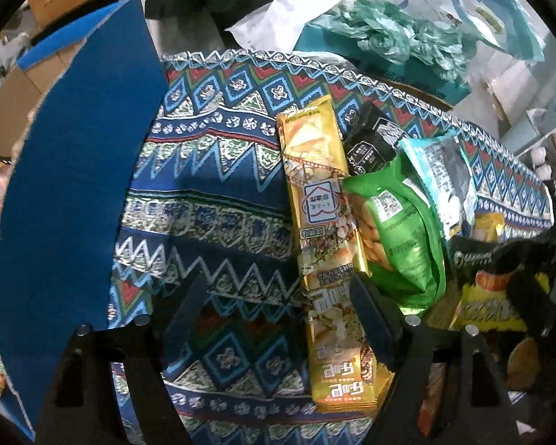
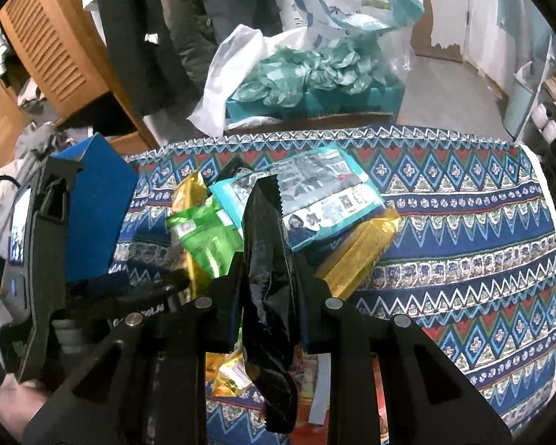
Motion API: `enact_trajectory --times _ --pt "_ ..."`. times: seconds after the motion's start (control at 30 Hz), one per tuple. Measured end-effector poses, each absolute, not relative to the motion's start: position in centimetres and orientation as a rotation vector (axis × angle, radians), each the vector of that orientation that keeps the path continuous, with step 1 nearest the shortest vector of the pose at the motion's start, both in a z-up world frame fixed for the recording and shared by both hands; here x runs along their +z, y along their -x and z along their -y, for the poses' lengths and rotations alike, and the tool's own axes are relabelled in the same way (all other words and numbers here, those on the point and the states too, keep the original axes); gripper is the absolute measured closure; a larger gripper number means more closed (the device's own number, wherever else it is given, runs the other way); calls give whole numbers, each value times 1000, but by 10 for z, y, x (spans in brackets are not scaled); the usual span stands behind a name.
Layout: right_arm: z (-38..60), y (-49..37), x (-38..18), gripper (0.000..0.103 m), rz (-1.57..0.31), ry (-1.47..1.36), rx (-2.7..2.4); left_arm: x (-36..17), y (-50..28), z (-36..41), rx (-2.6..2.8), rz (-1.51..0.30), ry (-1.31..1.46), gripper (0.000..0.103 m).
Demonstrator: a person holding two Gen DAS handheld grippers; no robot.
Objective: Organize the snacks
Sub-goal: 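Grasp the long yellow stick package with the left tool while the right tool holds the black bag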
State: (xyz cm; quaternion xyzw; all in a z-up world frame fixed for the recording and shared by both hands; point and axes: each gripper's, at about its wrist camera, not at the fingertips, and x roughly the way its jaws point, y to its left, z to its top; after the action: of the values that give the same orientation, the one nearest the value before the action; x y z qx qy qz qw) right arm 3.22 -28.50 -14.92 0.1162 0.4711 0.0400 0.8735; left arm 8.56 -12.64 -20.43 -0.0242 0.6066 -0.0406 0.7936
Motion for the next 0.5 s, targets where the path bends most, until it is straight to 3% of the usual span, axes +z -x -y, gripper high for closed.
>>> enact_trajectory --times 0.5 --pt "288 -32 -155 81 -1000 -256 89 -210 -89 134 -98 -1332 89 22"
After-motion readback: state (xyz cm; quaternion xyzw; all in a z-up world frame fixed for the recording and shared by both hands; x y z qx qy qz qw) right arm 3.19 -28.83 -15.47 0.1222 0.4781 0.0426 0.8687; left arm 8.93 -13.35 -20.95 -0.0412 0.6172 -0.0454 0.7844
